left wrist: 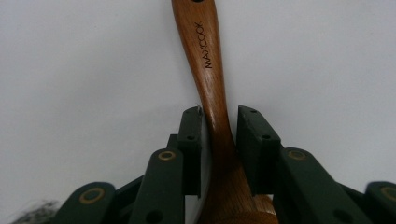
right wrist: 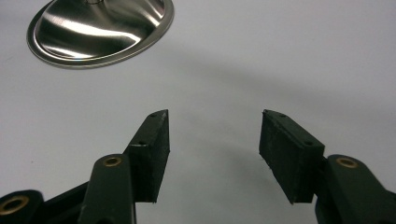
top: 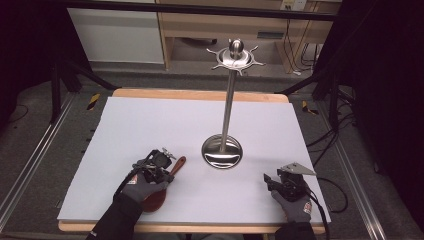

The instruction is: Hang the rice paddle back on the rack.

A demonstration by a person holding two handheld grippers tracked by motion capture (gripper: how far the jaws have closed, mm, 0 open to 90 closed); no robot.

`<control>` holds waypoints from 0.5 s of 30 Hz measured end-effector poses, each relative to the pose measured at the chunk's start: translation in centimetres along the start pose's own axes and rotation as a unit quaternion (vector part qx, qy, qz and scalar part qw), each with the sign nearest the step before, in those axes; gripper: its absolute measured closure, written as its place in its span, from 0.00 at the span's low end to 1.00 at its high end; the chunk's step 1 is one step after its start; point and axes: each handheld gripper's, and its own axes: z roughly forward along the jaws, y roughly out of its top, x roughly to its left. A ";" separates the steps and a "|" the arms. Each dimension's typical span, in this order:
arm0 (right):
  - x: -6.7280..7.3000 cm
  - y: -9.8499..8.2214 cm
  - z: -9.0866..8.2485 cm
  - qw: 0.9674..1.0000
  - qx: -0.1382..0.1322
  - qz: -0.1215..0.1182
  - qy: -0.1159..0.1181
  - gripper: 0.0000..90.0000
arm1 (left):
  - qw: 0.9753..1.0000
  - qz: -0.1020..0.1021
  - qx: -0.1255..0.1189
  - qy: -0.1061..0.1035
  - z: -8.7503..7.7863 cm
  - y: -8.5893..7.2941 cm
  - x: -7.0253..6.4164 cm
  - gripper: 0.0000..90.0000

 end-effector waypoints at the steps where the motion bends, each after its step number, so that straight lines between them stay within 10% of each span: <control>1: 0.0 0.0 0.0 1.000 0.000 0.000 0.000 0.48 | 1.000 -0.001 0.001 0.000 0.0 0.0 0.0 0.79; 15: 0.0 0.0 0.0 1.000 -0.002 0.001 0.001 0.48 | 1.000 0.004 0.020 -0.003 -0.2 0.1 -0.1 0.86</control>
